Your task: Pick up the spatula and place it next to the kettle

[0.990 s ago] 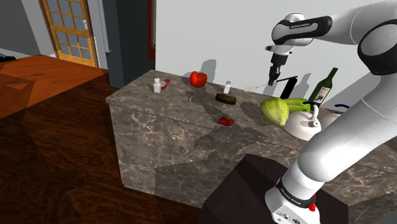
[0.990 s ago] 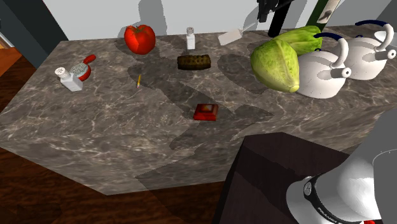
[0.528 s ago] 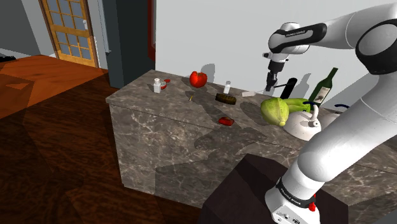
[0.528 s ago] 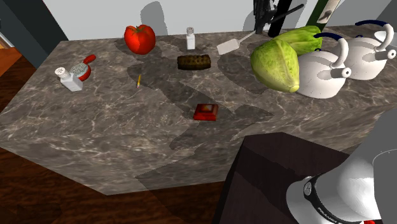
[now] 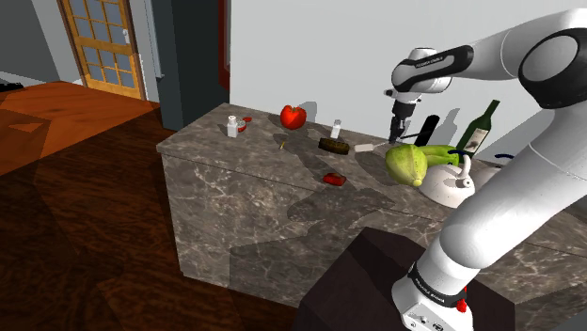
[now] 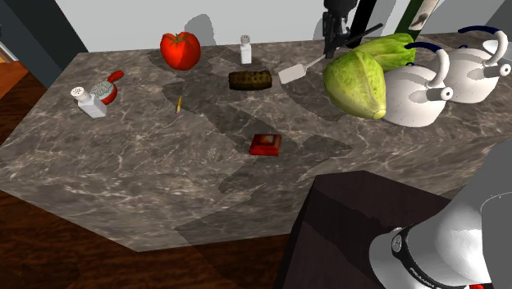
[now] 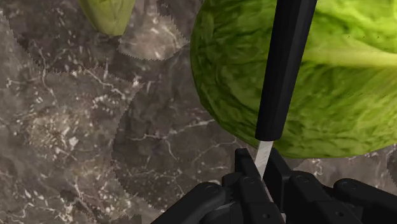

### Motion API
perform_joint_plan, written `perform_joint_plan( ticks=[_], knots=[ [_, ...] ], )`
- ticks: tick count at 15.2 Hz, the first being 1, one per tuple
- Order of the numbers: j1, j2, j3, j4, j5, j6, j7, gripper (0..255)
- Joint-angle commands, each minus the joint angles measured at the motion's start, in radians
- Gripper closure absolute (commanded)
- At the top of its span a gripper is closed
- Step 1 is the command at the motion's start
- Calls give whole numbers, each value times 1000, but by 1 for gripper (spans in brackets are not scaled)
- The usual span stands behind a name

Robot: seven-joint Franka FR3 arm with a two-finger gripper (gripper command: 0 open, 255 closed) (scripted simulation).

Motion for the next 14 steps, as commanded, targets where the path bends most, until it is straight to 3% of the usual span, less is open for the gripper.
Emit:
perform_joint_plan(
  ticks=[1,14],
  knots=[
    [0,6,-3,-21,1,27,0,255],
    [-6,97,-21,-125,45,209,-28,255]
  ],
)
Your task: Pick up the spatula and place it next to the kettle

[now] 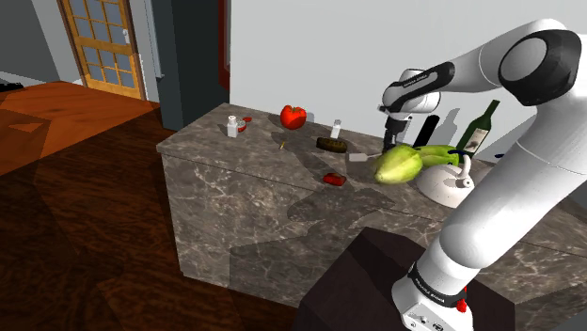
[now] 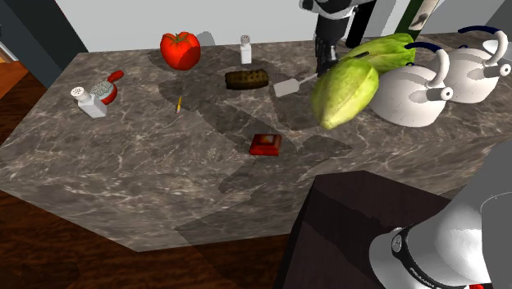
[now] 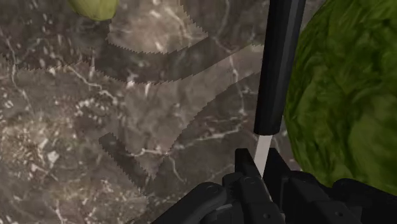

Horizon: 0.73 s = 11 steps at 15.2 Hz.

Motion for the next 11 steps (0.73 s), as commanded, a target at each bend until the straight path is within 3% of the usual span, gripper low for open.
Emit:
perform_joint_plan(
  ticks=[1,5,11],
  knots=[
    [-1,17,-3,-24,8,4,-6,255],
    [0,59,-9,-51,35,66,-23,255],
    [-1,59,-8,-51,35,66,-23,255]
  ],
)
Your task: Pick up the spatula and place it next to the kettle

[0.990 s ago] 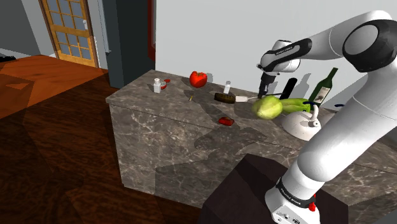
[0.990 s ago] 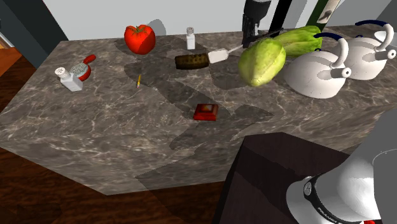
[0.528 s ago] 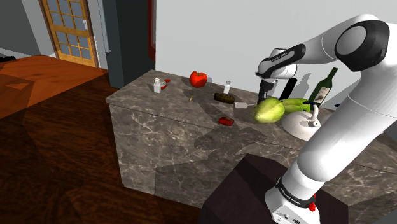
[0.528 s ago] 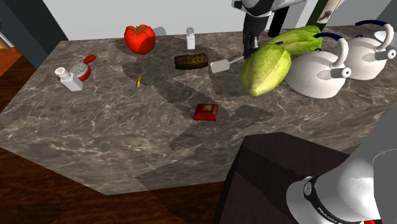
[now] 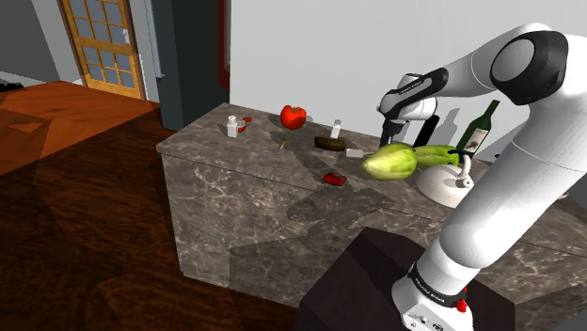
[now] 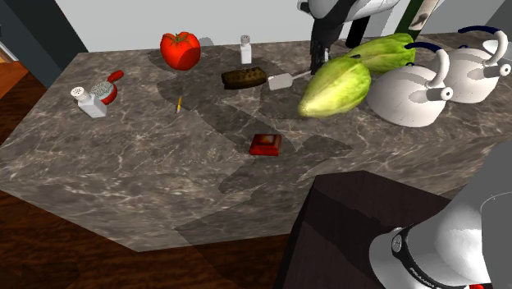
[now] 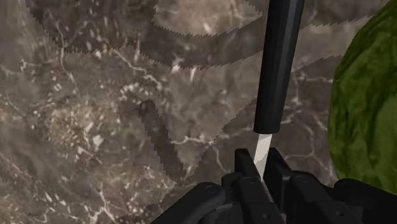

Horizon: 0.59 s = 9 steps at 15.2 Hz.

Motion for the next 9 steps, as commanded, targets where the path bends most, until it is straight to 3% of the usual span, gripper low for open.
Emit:
perform_joint_plan(
  ticks=[1,2,3,7,8,9],
  knots=[
    [1,22,-1,-13,13,-140,-10,255],
    [1,22,-1,-13,13,-140,-10,255],
    [-5,-3,-5,-24,-5,-149,-10,0],
    [0,20,-3,25,18,-179,-22,0],
    [2,22,-1,-13,13,-140,-10,0],
    [3,-2,2,2,-3,-175,2,0]
  ],
)
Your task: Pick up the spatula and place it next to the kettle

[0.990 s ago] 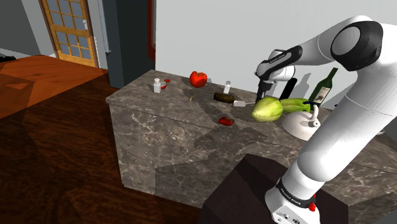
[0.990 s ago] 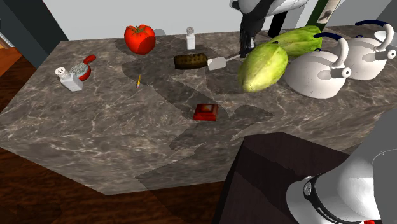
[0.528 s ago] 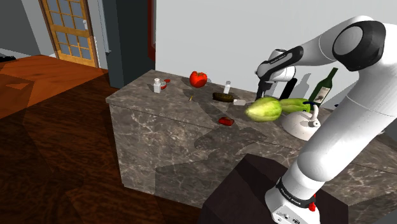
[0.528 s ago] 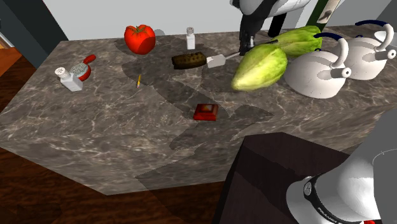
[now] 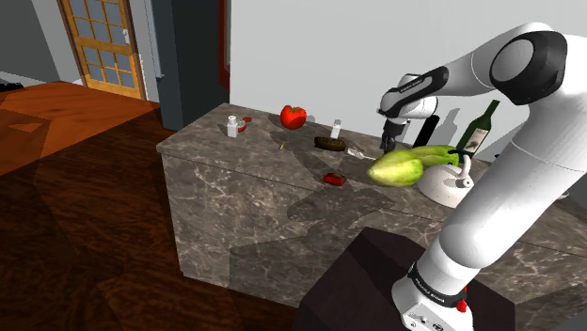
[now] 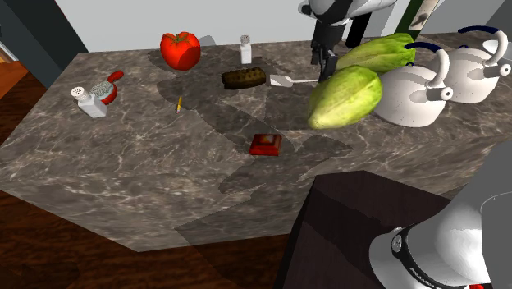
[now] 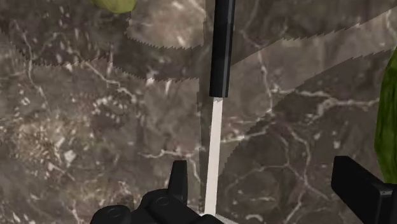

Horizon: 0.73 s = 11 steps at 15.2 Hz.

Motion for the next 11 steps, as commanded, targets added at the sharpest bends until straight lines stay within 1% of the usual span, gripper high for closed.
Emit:
perform_joint_plan(
  ticks=[1,3,11],
  knots=[
    [5,-27,9,2,-21,-118,23,0],
    [7,-62,17,35,-40,-181,39,0],
    [6,-62,17,35,-40,-181,38,0]
  ],
)
